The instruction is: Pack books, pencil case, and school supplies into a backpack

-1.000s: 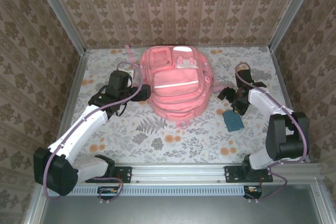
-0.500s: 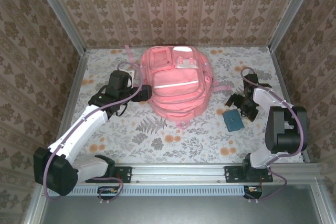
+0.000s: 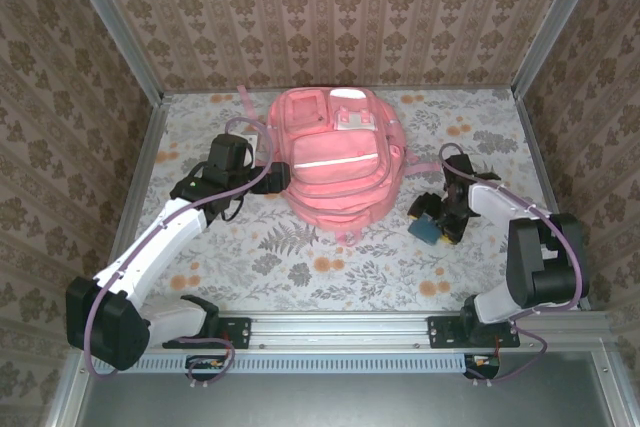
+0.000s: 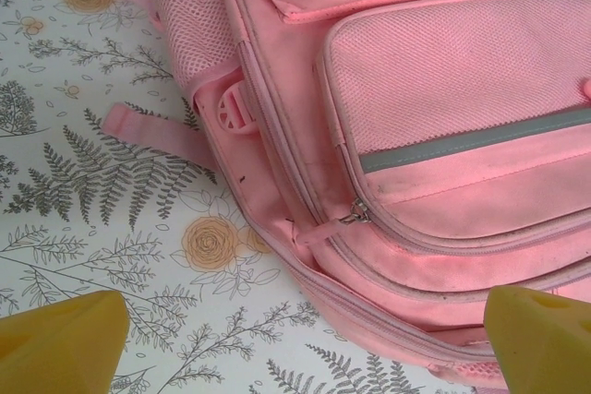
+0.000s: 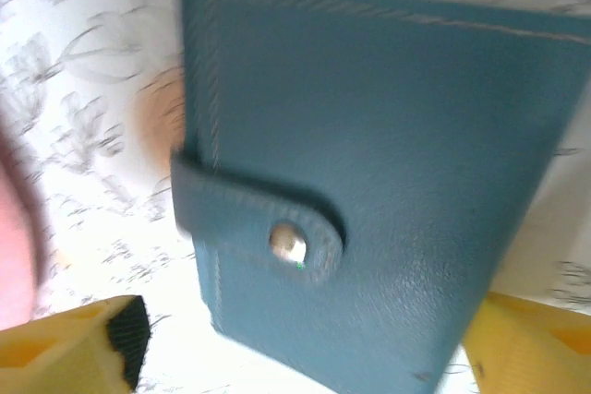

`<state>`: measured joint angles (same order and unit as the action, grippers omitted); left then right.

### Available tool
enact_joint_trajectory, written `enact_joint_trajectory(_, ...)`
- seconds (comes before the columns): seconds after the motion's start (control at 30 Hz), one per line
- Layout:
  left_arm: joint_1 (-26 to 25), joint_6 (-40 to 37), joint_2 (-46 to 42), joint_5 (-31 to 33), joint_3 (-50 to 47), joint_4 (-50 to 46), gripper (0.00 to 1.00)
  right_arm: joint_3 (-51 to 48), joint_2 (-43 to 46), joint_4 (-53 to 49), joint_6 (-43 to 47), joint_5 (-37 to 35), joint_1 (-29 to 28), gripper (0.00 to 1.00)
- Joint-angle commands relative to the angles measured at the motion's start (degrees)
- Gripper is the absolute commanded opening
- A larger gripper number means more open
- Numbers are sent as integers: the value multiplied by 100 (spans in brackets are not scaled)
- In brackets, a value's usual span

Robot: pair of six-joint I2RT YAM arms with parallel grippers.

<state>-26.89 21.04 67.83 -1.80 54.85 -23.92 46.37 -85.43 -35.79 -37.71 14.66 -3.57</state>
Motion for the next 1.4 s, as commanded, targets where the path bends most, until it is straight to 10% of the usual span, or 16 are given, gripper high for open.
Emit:
enact_joint_trajectory(0.0, 40, 26, 65, -245, 201, 78, 100, -39, 185, 69, -72, 7, -5, 80)
enact_joint_trajectory(0.87, -457, -679, 730, -505, 1012, -276, 100, -446, -38, 853, -31, -39, 507, 12)
enact_joint_trajectory(1.37, -1588, -3204, 2435, -714, 2462, -1074, 85, 175, 2012, -106, 168, -214, 560, 4)
